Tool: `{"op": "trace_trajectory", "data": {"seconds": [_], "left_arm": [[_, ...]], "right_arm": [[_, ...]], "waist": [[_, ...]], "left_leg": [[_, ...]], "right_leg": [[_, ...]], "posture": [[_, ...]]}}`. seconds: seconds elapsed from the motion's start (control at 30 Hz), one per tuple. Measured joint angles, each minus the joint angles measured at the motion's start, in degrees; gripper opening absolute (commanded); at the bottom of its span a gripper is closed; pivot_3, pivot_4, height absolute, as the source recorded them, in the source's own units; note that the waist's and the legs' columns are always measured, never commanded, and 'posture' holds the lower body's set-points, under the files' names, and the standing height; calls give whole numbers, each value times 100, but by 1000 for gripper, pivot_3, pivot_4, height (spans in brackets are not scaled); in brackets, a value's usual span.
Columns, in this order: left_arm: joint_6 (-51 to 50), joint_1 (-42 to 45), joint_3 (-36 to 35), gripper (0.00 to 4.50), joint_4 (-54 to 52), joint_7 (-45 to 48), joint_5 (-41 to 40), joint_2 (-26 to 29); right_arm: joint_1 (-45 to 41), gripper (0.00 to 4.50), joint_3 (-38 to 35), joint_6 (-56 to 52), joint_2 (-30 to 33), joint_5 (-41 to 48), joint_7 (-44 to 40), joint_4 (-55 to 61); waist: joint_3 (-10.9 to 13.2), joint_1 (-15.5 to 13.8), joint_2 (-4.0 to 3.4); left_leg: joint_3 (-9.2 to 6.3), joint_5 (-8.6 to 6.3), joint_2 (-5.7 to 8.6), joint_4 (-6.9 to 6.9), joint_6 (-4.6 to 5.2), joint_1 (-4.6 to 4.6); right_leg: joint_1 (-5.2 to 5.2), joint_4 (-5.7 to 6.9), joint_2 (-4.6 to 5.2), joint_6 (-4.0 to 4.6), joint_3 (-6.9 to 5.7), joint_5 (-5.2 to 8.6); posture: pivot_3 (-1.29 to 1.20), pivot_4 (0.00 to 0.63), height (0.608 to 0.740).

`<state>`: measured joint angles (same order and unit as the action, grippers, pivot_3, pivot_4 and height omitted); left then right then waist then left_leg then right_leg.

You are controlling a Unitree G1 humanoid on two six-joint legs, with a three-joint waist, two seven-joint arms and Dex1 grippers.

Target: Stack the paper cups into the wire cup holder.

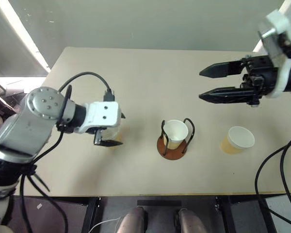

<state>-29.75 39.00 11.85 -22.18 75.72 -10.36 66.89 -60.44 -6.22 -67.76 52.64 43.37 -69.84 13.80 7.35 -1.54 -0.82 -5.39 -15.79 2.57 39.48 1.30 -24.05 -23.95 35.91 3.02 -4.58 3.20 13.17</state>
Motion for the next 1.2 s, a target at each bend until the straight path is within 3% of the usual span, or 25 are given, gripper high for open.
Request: {"op": "trace_trajectory", "data": {"seconds": [0.33,0.8,0.97,1.2], "left_arm": [[-550,-790,-10,4500,-830,-135,320,643],[-316,-891,290,4500,-419,-455,1036,304],[-28,-899,309,3233,-237,-397,1070,167],[462,-794,368,520,183,-34,967,-36]], "right_arm": [[214,4082,87,85,446,375,-218,66],[302,4082,275,366,510,373,-163,36],[399,4115,266,432,606,374,-120,101],[1013,4115,56,913,688,406,-163,269]], "waist": [[0,8,-1],[0,9,-1],[0,9,-1],[-1,3,1]], "left_leg": [[0,-3,-8,-8,-8,7],[0,-3,-10,-16,-11,8],[0,-3,-11,-19,-12,9],[0,-3,-11,-17,-12,8]], "right_leg": [[0,9,0,14,-2,8],[-3,11,0,17,-5,9],[-3,11,-1,17,-6,9],[-3,16,0,17,-6,9]], "posture": [[0,150,740],[0,150,740],[0,150,740],[0,150,740]]}}
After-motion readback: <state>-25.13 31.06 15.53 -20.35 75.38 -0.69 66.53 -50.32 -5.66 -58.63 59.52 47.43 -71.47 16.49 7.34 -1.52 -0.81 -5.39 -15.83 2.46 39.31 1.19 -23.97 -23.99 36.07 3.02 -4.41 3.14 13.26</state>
